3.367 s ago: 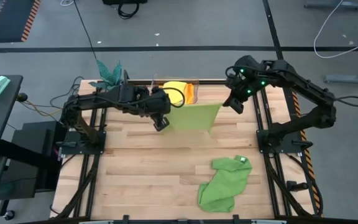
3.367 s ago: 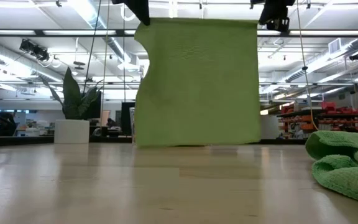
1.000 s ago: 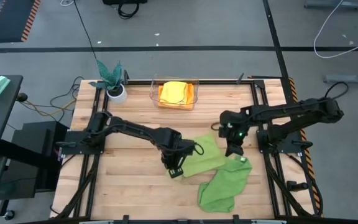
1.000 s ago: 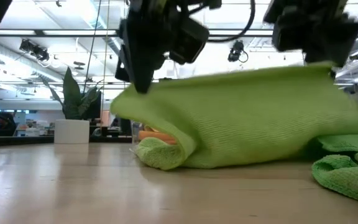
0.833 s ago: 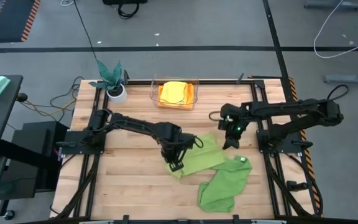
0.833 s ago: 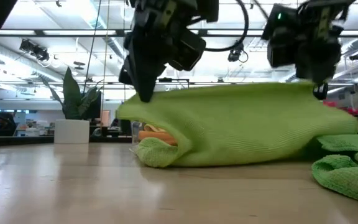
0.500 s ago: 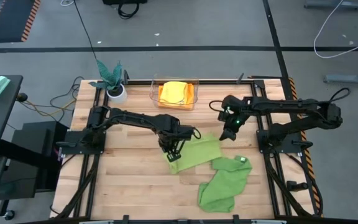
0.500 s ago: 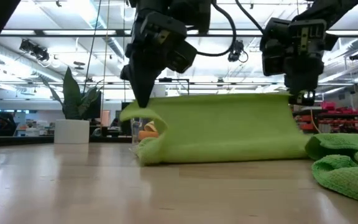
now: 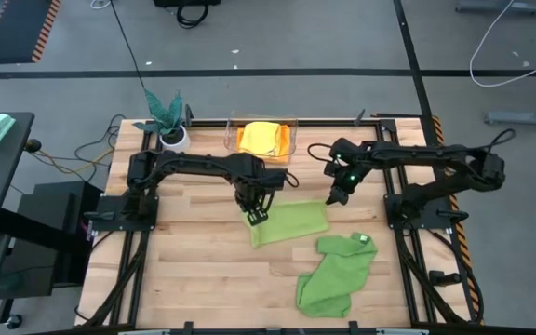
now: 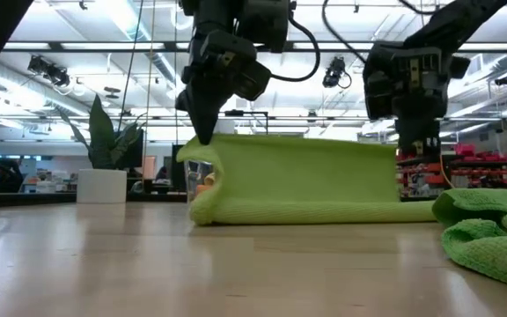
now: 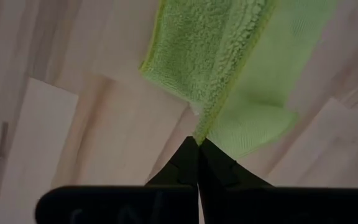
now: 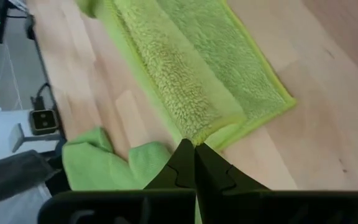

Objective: Fold microfiber towels
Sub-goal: Fold the light green towel

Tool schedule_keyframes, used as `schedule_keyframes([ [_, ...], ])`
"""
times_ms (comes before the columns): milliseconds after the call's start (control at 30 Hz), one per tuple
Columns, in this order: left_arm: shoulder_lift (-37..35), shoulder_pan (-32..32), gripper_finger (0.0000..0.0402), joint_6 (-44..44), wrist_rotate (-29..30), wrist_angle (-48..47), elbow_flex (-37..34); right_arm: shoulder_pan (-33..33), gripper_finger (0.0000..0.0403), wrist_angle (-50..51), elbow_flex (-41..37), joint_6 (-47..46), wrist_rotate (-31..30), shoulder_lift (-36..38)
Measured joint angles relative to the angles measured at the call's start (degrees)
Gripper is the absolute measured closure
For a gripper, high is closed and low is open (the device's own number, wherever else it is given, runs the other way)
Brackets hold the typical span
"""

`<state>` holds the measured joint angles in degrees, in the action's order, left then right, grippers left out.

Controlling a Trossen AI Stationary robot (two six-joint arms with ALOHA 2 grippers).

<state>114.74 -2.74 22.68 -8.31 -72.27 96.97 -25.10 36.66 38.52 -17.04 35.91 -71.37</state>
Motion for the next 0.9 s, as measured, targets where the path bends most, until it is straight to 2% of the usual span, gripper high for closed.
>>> schedule_keyframes([
  [200, 0.61, -1.29, 0.04, -1.39, 0.42, 0.52, -0.02, -0.22, 0.0402, -2.01, -0.02, 1.05, -0.7, -5.67],
  [400, 1.7, -1.92, 0.0396, -2.41, 2.44, 1.73, -0.09, -2.67, 0.04, -2.35, -0.02, 2.71, -3.77, -8.1],
  [600, 2.54, -1.92, 0.0398, -4.08, 2.87, 2.46, -0.09, -5.56, 0.0401, -2.05, -0.02, 3.9, -3.95, -7.08],
  [733, 2.57, -1.99, 0.0399, -4.48, 5.68, 1.03, -0.02, -6.43, 0.0401, -2.24, 0.07, 4.15, -3.8, -5.14],
  [900, -0.81, -3.01, 0.04, -4.06, 7.82, -2.95, 1.31, -7.88, 0.0402, 0.8, 3.92, 4.18, -3.77, -1.14],
])
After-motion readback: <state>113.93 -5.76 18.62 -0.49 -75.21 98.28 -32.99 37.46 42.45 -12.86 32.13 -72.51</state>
